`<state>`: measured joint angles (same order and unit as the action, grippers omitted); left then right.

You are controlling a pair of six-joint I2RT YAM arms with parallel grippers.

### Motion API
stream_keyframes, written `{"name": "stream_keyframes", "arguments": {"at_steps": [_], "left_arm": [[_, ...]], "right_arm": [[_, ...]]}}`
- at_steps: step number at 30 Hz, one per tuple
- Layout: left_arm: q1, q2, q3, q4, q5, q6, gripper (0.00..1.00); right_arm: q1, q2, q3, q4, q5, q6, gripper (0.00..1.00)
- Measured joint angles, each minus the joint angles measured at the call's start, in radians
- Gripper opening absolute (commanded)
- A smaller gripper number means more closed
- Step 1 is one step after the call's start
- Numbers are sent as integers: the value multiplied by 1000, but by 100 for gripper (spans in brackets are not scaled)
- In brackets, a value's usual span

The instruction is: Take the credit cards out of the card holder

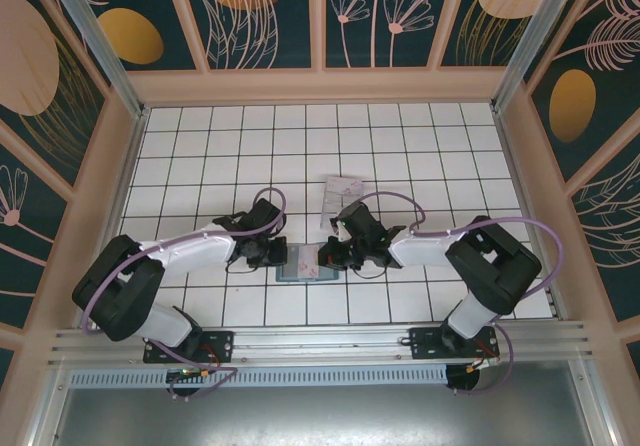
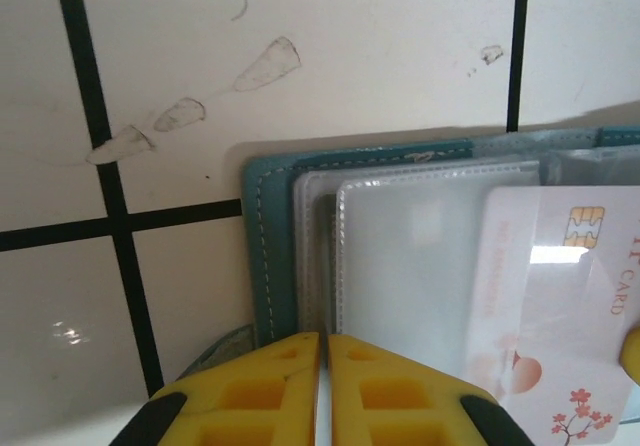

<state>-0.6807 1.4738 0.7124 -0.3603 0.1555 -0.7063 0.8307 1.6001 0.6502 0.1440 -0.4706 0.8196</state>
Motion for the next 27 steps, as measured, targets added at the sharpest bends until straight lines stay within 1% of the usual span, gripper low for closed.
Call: {"name": "stream_keyframes", "arguments": {"at_steps": [9,14,18,22,27], "left_arm": [[1,12,26,-15,-12,-1,14],[1,7,24,-14,-30,-1,14],[1,5,27,-13,-32,-1,14],[1,4,34,-9,-34,-1,14],[1,-5,31,-6,-34,-2,14]], "right_arm": [[-7,-98,18,-129,37,-42,1],[-15,-182,40,-231,91,-97,0],[-42,-227,82,-308,134,-160,0],[-75,-240,175,-404,188,-270,0],[-100,-241,299,-500,238,-482,0]]}}
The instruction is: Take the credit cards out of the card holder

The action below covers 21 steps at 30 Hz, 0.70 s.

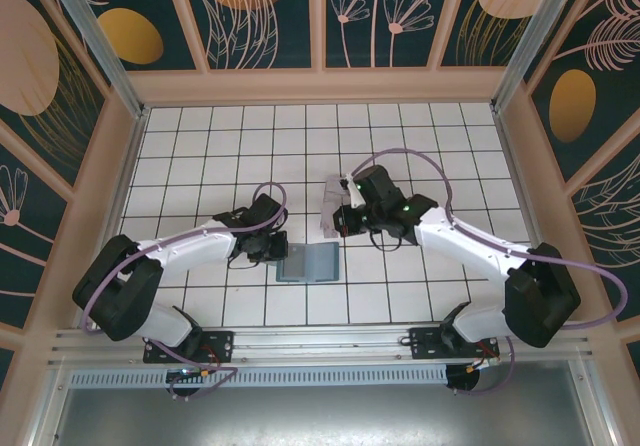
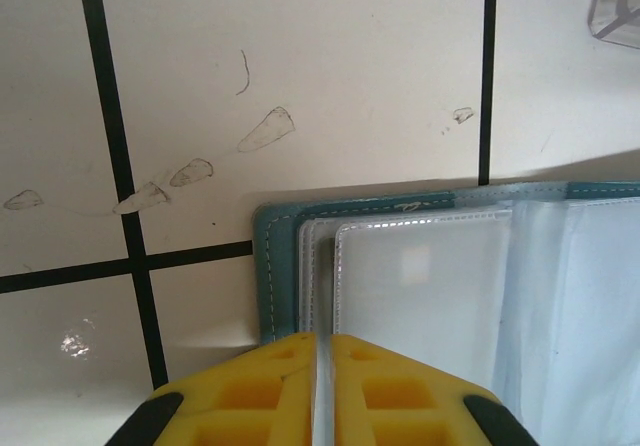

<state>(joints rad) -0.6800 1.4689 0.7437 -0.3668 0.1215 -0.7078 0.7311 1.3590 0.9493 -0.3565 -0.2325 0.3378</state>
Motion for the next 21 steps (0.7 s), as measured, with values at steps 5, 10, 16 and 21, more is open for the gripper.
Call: {"name": "stream_keyframes", "arguments": {"at_steps": [5,10,16,21], "left_arm": [[0,-22,-20,11,-1,-3,14],[0,-22,-20,15,-3,-3,14],[0,-24,-20,14,-7,-2,14],[0,-34,-20,10,-10,-2,13]], "right_arm": [[-17,1,86,-78,23,-282,0],[-26,46,174,-163,32,-597,0],[-58,145,289,-272,56,-914,0],[-83,208,372,-369,60,-1094,0]]}}
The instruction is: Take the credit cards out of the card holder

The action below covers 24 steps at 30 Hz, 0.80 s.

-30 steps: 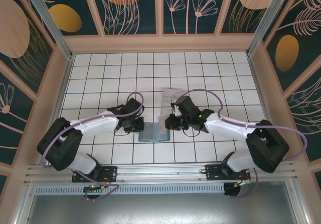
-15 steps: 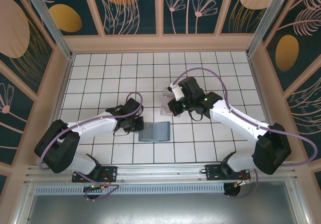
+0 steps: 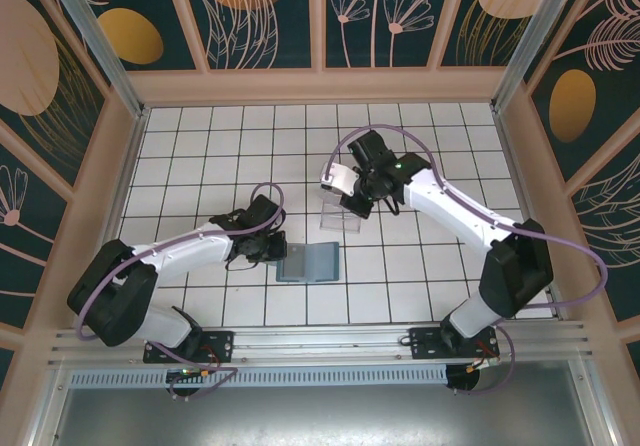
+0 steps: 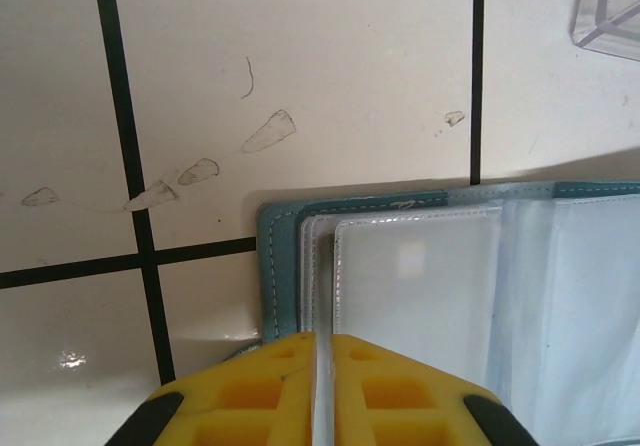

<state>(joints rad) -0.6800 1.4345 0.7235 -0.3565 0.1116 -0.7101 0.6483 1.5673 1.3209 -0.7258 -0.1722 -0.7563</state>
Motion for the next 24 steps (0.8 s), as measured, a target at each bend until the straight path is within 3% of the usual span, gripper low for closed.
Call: {"name": "stream_keyframes", "arguments": {"at_steps": [10,24], "left_arm": [[0,-10,14,-27,-14,7,14],[0,-10,36,-59,-16,8,14]], "right_arm": [[-41,119,177,-158,24,-178,0],[-91,272,396,-247,71,-282,0]]}}
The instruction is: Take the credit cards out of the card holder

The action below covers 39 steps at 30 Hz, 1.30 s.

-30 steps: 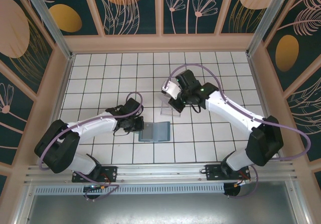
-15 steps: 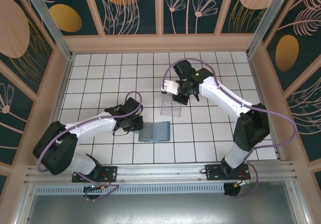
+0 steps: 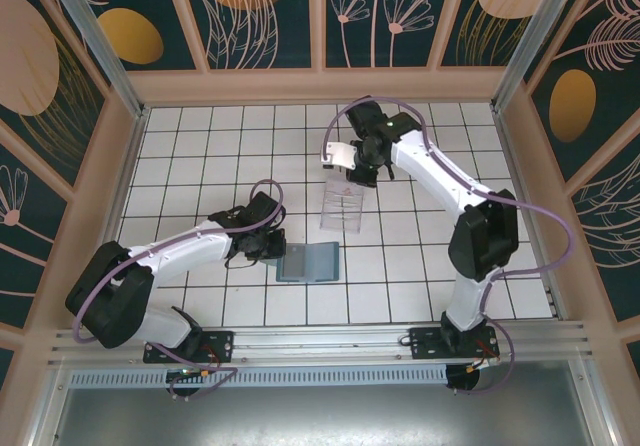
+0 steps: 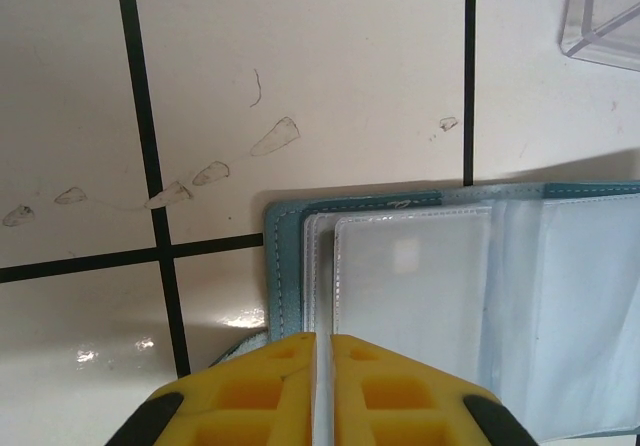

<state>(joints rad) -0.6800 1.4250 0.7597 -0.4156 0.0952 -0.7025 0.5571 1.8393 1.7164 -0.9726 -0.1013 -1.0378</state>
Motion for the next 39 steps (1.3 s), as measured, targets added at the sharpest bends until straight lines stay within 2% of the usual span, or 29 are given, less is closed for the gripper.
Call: {"name": "stream_keyframes", "arguments": {"at_steps": [9,15,35,39], "left_arm": [[0,-6,2,-8,-1,-1,14],[0,-17,2,-9,-1,-5,14],[0,-48,2,-14,-3,-23,14],[0,-48,2,-14,-3,-23,13]], "right_arm": [[-11,120,96,-51,-5,-12,0],[-37,161,97,-84,-13,-12,0],[-27,253,116,-91,-47,-12,0],[-24,254,118,-90,-45,-12,8]]}}
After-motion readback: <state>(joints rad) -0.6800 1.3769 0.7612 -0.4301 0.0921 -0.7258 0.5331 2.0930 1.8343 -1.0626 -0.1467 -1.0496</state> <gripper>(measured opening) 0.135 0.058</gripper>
